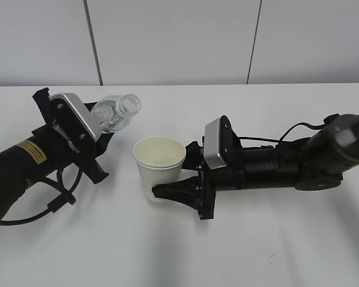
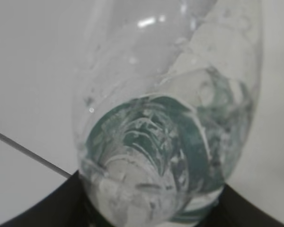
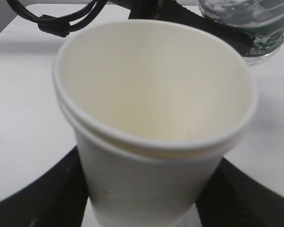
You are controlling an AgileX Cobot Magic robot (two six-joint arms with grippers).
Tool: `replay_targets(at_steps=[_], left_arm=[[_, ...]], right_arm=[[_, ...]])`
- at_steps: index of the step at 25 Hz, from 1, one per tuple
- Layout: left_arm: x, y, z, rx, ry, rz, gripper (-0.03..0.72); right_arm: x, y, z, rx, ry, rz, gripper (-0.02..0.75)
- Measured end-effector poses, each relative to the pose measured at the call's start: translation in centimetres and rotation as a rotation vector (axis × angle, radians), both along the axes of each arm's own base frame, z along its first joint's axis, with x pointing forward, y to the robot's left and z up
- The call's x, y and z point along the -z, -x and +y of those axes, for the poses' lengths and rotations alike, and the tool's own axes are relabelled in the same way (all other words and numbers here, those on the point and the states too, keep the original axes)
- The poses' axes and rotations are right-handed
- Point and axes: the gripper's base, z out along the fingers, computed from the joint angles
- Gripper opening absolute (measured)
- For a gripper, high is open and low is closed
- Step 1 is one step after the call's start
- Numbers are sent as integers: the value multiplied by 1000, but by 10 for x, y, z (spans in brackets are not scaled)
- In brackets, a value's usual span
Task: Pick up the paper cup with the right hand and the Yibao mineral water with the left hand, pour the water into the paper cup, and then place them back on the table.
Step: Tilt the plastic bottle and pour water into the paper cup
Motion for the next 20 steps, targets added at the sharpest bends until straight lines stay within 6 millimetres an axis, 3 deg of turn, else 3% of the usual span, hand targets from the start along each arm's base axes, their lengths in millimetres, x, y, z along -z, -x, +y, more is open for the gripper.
replay_targets(at_steps=[8, 20], left_arm=[[0, 1, -1, 46, -212, -127, 349], [0, 1, -2, 78, -386, -234, 344]], right_arm=[[3, 2, 14, -25, 77, -14, 458], [10, -3, 11, 40, 148, 0, 458]])
